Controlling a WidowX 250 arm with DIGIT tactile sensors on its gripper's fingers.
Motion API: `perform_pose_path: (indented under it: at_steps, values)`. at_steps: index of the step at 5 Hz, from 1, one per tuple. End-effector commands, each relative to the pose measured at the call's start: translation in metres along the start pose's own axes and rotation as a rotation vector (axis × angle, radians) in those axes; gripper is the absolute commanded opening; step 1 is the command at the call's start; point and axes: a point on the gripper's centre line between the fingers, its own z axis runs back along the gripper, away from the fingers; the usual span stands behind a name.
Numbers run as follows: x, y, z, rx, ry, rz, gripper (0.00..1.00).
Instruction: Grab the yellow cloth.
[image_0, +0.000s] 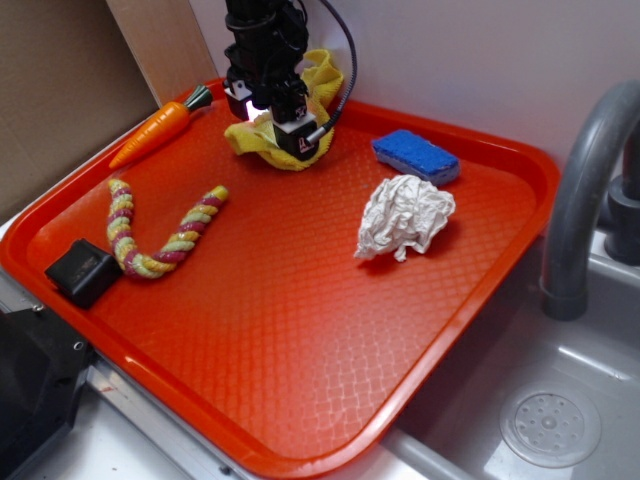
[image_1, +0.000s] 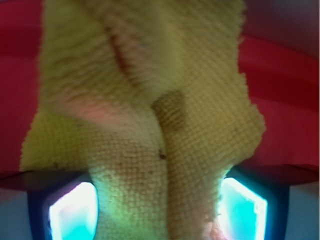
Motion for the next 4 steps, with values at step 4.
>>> perform_pose_path:
  at_steps: [4]
  values:
    - [0.029, 0.006, 0.020, -0.061, -0.162, 0.033, 1.00]
